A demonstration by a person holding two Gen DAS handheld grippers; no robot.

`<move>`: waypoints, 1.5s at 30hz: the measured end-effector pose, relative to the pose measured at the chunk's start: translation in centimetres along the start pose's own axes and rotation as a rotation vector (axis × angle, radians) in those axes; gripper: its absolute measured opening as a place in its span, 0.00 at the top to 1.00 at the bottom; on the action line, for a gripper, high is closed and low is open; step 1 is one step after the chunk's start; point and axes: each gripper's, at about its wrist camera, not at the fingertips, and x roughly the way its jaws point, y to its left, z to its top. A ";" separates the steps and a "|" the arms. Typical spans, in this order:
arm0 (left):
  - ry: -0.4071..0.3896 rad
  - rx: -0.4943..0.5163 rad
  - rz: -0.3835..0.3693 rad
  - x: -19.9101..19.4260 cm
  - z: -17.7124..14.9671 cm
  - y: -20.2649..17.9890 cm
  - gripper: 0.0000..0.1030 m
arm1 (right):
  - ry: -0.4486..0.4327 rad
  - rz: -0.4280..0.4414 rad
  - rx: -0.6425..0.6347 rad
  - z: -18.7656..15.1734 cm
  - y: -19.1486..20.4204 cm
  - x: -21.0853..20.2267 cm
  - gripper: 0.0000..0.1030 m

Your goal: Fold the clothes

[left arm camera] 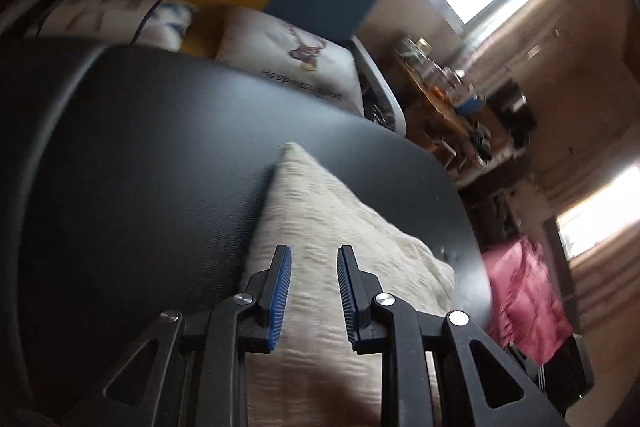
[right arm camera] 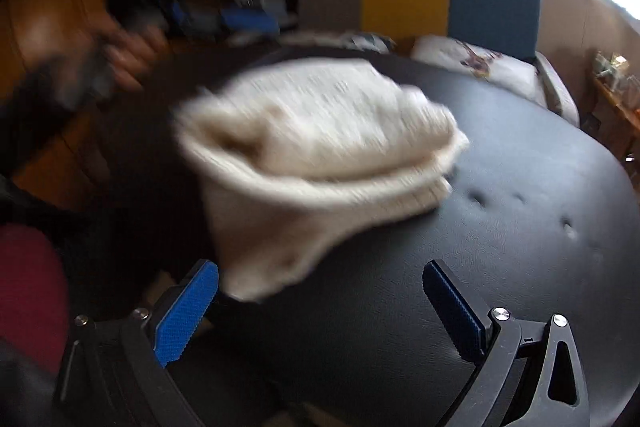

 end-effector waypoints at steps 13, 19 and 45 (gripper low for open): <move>0.104 0.225 -0.203 5.0 -4.7 -2.3 0.80 | 0.057 0.562 0.316 2.6 0.9 9.2 0.00; 0.134 0.248 -0.299 4.0 -8.8 -1.6 0.88 | 0.036 0.572 0.444 -4.9 -0.7 7.6 0.06; 0.083 0.444 -0.321 -0.3 -12.3 -0.5 0.80 | -0.152 0.063 0.722 -0.6 -8.6 5.2 0.64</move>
